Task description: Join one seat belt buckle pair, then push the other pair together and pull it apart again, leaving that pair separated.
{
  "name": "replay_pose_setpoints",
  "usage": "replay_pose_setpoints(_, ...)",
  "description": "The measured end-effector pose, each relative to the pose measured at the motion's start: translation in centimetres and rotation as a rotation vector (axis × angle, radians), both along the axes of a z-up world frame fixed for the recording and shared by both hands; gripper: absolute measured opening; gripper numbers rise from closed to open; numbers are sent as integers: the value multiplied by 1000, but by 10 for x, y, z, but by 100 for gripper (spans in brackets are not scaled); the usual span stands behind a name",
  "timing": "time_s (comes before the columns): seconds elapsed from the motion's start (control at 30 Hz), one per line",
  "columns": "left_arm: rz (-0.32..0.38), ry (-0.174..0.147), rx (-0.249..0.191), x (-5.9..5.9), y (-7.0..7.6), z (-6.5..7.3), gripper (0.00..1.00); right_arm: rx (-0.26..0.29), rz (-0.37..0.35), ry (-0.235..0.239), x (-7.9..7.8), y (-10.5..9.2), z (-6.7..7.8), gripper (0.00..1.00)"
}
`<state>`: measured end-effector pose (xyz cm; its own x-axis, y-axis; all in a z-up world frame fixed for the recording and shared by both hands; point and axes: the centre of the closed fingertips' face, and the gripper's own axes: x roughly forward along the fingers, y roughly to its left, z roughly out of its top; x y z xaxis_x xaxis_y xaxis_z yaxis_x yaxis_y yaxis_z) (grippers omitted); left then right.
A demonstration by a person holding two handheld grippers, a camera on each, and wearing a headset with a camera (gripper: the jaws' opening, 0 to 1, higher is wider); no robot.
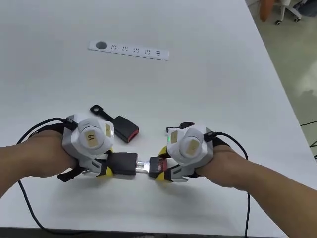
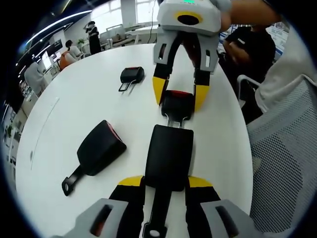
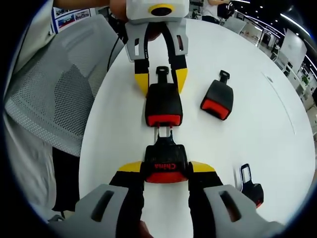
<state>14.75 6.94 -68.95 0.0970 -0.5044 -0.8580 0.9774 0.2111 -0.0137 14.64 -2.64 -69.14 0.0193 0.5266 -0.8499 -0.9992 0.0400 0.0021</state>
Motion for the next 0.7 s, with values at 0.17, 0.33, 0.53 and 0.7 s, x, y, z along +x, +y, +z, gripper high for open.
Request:
replay_pose_setpoints(0.17, -7, -1, -1, 0, 0, -1, 32, 9, 6, -8, -2, 5, 1, 32)
replay_pose_setpoints(0.33, -6, 0, 3, 1, 1, -2, 32, 9, 12, -6, -1, 4, 1, 32)
replay_pose_setpoints(0.53, -11, -3, -2, 0, 1, -1, 32, 4, 11, -3, 0, 6, 0, 31)
replay_pose_setpoints(0.7, -18, -4, -10, 1, 1, -2, 31, -7, 19, -10, 2, 11, 1, 31)
